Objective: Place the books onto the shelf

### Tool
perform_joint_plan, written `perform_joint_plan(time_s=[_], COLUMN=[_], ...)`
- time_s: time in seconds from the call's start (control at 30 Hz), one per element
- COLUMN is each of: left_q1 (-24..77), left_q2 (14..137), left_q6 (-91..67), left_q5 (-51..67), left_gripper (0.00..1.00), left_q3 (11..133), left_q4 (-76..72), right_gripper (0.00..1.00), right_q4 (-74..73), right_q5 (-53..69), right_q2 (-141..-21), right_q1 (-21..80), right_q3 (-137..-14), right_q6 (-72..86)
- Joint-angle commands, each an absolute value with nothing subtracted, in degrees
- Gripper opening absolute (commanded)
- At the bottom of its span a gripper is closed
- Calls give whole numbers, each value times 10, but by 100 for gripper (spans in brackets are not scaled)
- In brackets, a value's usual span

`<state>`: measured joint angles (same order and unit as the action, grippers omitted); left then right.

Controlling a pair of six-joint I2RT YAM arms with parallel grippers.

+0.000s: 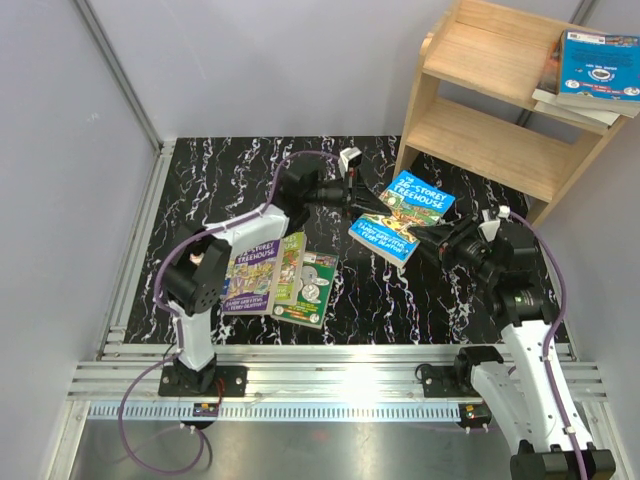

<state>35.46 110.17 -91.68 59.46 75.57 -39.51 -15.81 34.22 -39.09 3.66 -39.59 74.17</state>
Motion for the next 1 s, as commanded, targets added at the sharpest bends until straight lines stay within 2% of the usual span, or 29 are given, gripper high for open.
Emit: perform_joint_plan(time_s=[0.0,0.03,0.07,0.1,0.2,0.3,0.33,0.37,0.47,0.63,0.8,0.97], left_q1=[345,347,346,347,345,344,340,337,323,309,306,306], left_q2=[1027,1026,1027,1028,1020,995,979,972,939,884,858,854], left_q6=[-672,-610,-586,-563,-477,-415,-402,-399,-397,-396,-391,-389], left_q5=[487,474,448,435,375,320,312,307,312,316,319,327], left_gripper=[0,0,0,9,49,69,87,92,92,94,95,95], left_q3=[855,872,905,917,949,946,937,928,870,776,730,715], left_q4=[-68,-22,61,95,209,273,279,285,273,261,254,250], right_gripper=[26,10,3,0,0,0,0,0,0,0,0,0], right_q4=[-182,-187,-186,-184,-185,-218,-238,-249,-272,-215,-145,-6], right_q5=[334,326,310,303,289,274,267,249,247,293,280,259], right_q2=[-365,-364,-366,-373,-434,-530,-573,-593,-662,-733,-768,-772], right_q1=[38,39,38,38,38,37,37,35,7,-61,-78,-78], right_q3=[-403,-407,-410,-416,-469,-575,-637,-668,-764,-806,-795,-708], right_q6=[748,746,747,742,709,649,632,602,576,584,611,698])
